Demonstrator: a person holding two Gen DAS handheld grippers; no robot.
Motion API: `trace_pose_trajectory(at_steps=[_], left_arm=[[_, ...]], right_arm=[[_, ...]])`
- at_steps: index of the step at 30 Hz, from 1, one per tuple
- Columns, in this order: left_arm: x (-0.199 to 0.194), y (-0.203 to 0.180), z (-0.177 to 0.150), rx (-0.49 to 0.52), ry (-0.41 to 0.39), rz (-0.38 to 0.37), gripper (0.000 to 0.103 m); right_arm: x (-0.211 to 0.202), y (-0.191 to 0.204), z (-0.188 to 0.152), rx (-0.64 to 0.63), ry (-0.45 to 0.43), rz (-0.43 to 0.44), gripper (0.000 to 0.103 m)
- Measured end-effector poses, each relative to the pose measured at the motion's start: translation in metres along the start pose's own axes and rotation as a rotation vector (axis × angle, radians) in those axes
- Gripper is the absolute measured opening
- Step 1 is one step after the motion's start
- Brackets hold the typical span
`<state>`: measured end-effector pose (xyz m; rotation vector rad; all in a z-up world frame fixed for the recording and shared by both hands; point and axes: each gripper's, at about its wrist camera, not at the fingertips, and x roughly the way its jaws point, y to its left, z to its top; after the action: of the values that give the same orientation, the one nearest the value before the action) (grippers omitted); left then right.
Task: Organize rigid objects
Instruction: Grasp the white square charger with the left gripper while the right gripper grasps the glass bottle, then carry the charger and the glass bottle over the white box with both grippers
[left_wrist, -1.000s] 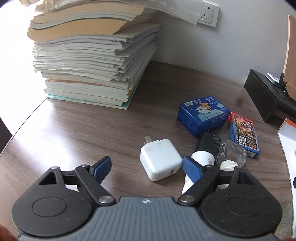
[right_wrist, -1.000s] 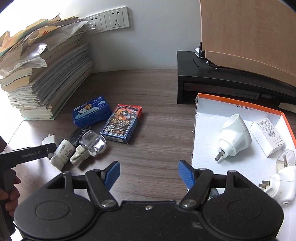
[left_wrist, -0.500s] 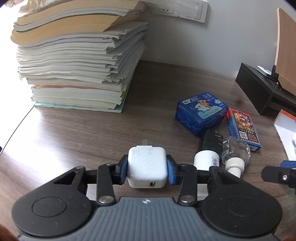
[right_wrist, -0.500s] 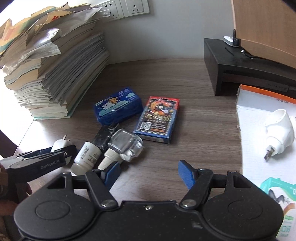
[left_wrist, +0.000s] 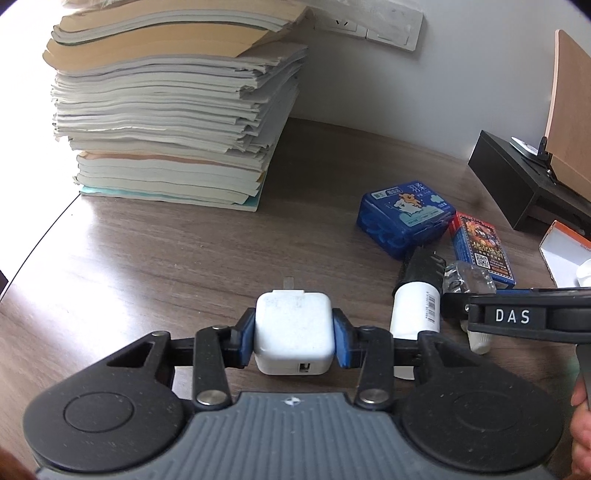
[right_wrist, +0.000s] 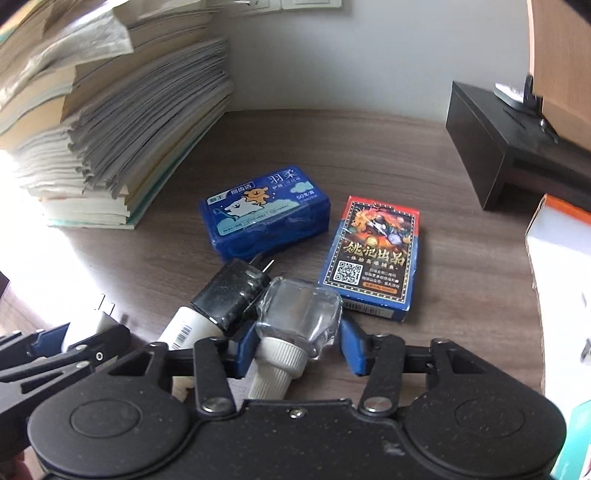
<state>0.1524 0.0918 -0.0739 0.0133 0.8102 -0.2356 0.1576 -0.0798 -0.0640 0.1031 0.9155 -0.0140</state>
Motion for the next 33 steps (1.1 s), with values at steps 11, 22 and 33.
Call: trace_pose_trajectory(at_steps=[11, 22, 33], left_arm=[[-0.017, -0.008, 0.002, -0.009, -0.040, 0.005, 0.042], [-0.051, -0.055, 0.003, 0.018, -0.091, -0.020, 0.042], [-0.072, -0.152, -0.013, 0.125, -0.097, -0.159, 0.042]], right_arm=[[-0.031, -0.017, -0.006, -0.012, -0.072, 0.006, 0.056], [-0.084, -0.058, -0.017, 0.021, -0.141, -0.007, 0.056], [-0.148, -0.137, -0.053, 0.107, -0.191, -0.088, 0.056]])
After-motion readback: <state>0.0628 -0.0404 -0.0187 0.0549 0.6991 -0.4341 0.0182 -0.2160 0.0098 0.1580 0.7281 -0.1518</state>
